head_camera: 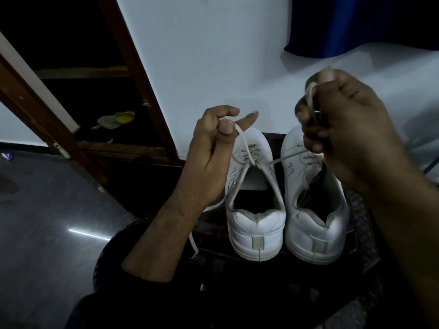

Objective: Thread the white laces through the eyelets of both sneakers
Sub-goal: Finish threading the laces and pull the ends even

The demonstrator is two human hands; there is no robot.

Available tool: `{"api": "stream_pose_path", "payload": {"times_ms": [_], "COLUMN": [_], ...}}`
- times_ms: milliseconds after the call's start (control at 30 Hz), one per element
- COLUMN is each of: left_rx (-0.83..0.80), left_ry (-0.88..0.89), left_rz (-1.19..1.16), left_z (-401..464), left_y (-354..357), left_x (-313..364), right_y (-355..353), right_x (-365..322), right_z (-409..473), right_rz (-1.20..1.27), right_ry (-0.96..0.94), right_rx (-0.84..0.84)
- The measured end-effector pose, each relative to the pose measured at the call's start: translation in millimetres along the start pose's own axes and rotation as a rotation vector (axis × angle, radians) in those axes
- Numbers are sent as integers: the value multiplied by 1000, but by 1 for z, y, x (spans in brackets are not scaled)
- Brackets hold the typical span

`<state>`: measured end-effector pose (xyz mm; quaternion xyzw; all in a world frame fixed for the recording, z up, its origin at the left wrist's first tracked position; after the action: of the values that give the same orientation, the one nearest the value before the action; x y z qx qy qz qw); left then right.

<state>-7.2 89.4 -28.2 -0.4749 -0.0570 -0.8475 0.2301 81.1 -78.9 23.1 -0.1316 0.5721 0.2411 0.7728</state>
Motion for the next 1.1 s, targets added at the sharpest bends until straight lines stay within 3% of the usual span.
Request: {"api": "stream_pose_path", "payload": {"times_ms": [100,133,200,267,333,500,600,667,733,833,933,1100], "left_rx": [-31,-34,-39,-43,-51,-136,-123,-80,-21,-109,-335,-452], "left_ry": [3,5,1,-15,-20,67,87,87,77,-31,-306,-407], "left_rz": [36,43,38,66,115,281,243,177,258,479,450,244], "left_z": [-1,-1,0,0,-1,-4,-4,-3,-1,-1,-5,-4], "left_y": [0,0,1,0,-2,-5,-4,-6,-10,-15,-17,-24], "left_x": [1,2,3,3,4,-1,2,3,1,-7,-14,-15], "right_y": [0,3,7,8,5,4,9,6,3,9,17,8], "right_x": [14,20,32,32,27,16,10,10,13,24,33,32], "right_z": [4,3,1,1,2,3,0,-2,-1,-2,-3,2], "right_rz": [-918,-1121,-1299,-1301,-1169,-158,160,-80,-661,-1180,-1305,-1245], "right_ry": [-210,-186,-138,-155,-168,6,138,61,-121,-170,-148,-168], "right_rx": [-148,-281,-508,-525,-424,-130,-111,-91,-124,-358,-512,-484]}}
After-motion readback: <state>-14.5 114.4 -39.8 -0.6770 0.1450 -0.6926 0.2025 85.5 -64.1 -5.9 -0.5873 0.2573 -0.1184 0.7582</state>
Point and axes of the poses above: each hand's wrist, its own z-axis towards the middle knuckle, its own y-axis out of the palm, x = y × z, the point moved 2 cm from there along z, towards the middle knuckle, and after that the axes turned 2 degrees about -z, right-handed, at the moved point
